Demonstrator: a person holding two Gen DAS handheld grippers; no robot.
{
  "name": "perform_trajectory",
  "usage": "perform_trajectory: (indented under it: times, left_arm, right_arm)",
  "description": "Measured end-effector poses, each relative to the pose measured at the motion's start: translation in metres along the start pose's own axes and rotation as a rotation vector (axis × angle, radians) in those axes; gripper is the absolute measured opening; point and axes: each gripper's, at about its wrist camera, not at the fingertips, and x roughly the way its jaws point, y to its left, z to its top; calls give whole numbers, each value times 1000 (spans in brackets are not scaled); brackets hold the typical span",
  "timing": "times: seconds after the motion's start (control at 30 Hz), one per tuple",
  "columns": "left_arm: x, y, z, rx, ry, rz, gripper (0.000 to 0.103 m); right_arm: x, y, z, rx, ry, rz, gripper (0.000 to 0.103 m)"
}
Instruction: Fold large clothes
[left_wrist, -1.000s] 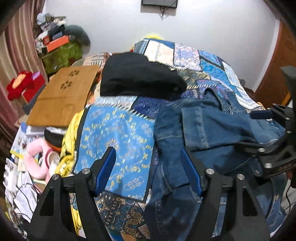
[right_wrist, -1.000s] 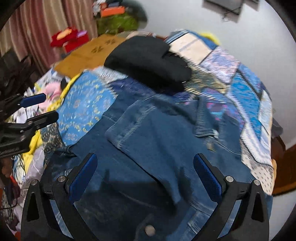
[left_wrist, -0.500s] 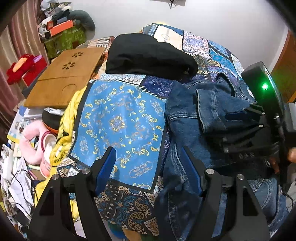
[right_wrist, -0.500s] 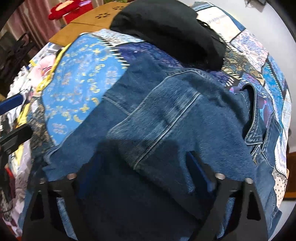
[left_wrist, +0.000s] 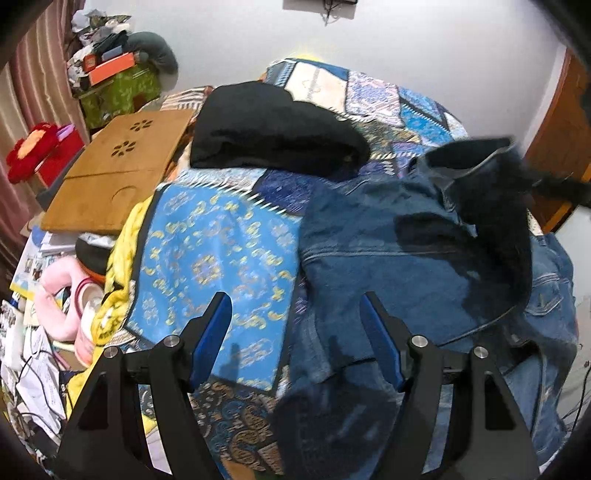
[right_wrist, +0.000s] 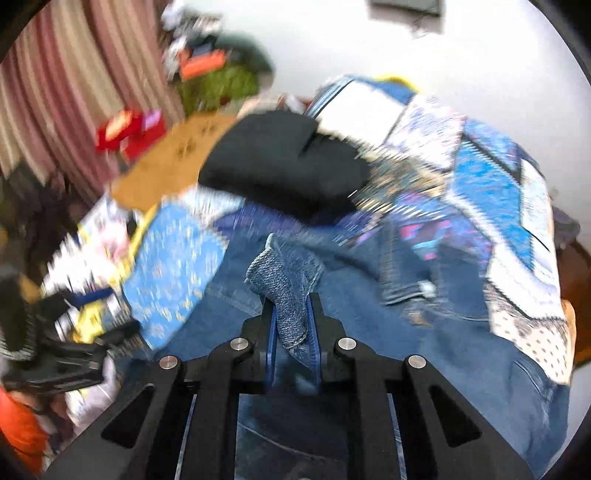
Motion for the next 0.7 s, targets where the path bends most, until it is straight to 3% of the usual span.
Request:
perform_trajectory:
  times: [0.17, 0.33, 0.43, 0.7]
  left_arm:
    - [2, -30, 10, 41, 0, -37, 71]
    - [13, -67, 13, 74, 34, -83, 71]
    - [19, -85, 10, 86, 64, -97, 71]
    - [20, -125, 3, 157, 94, -91, 71]
  right_arm:
    - [-74, -48, -1, 122, -164, -44, 13]
    - [-114, -92, -25, 235, -242, -76, 13]
    - [-117, -112, -51, 282, -235, -95, 13]
    - [-76, -161, -145, 495, -85, -100, 13]
